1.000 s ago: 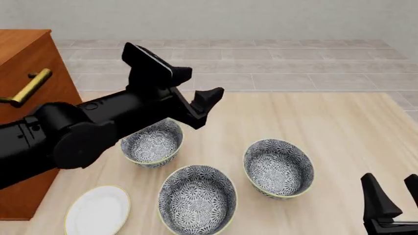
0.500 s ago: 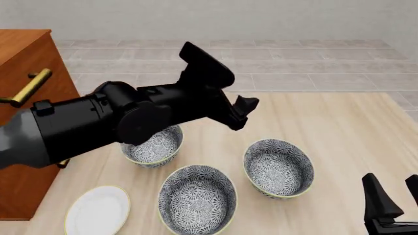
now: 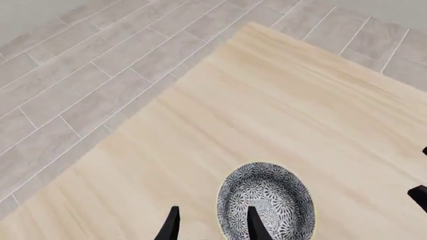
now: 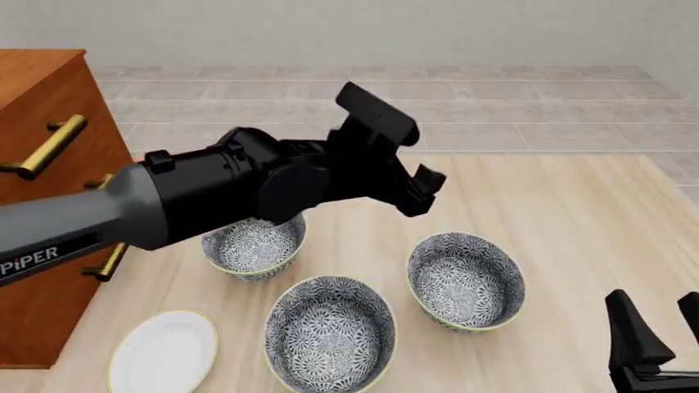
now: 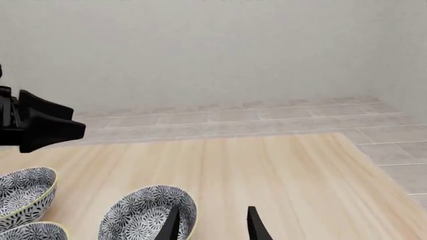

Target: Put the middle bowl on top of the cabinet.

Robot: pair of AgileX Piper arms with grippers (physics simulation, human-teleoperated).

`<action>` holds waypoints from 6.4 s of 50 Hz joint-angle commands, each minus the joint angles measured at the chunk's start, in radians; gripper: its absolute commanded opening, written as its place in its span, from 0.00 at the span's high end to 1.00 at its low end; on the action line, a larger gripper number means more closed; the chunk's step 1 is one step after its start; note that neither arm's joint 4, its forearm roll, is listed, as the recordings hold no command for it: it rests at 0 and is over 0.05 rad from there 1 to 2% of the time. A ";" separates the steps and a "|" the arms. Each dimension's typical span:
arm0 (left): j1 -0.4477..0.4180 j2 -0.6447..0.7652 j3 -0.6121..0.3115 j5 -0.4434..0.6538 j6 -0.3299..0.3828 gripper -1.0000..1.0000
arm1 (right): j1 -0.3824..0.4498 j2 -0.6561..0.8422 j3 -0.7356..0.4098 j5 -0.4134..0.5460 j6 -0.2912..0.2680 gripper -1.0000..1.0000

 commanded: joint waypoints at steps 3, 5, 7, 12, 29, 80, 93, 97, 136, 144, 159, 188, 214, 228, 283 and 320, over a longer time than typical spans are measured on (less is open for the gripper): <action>0.021 0.063 -0.017 0.005 -0.032 0.00 | 0.003 -0.005 0.001 -0.003 -0.004 0.00; 0.021 0.069 -0.017 0.004 -0.041 0.00 | 0.003 -0.005 0.000 -0.003 -0.005 0.00; 0.022 0.074 -0.018 0.004 -0.048 0.00 | 0.002 -0.005 0.000 -0.004 -0.004 0.00; 0.017 0.084 -0.010 -0.007 -0.062 0.00 | 0.001 -0.005 0.000 -0.005 -0.005 0.00; 0.012 0.112 0.025 -0.046 -0.131 0.00 | 0.001 -0.006 0.001 -0.005 -0.004 0.00; -0.003 0.201 0.118 -0.162 -0.216 0.00 | -0.002 -0.007 0.001 -0.008 0.000 0.00; 0.001 0.227 0.130 -0.185 -0.227 0.00 | -0.003 -0.007 0.000 -0.008 0.001 0.00; 0.003 0.233 0.136 -0.191 -0.229 0.00 | -0.002 -0.007 0.000 -0.007 0.000 0.00; -0.003 0.292 0.178 -0.253 -0.237 0.00 | -0.002 -0.007 0.000 -0.007 -0.002 0.00; 0.001 0.303 0.181 -0.260 -0.236 0.00 | -0.002 -0.007 0.001 -0.008 -0.002 0.00; -0.009 0.317 0.192 -0.277 -0.245 0.00 | -0.004 -0.007 0.001 -0.009 0.000 0.00; -0.015 0.343 0.206 -0.305 -0.266 0.00 | -0.005 -0.007 0.000 -0.009 -0.001 0.00; -0.020 0.249 0.255 -0.324 -0.317 1.00 | -0.003 -0.007 0.000 -0.008 -0.003 0.00; -0.068 0.225 0.260 -0.364 -0.467 1.00 | -0.002 -0.007 0.000 -0.007 -0.004 0.00; -0.006 -0.143 0.297 -0.034 -0.606 1.00 | -0.006 -0.007 0.000 -0.011 -0.012 0.00; 0.107 -0.289 0.254 0.177 -0.644 1.00 | -0.005 -0.007 0.000 -0.010 -0.020 0.00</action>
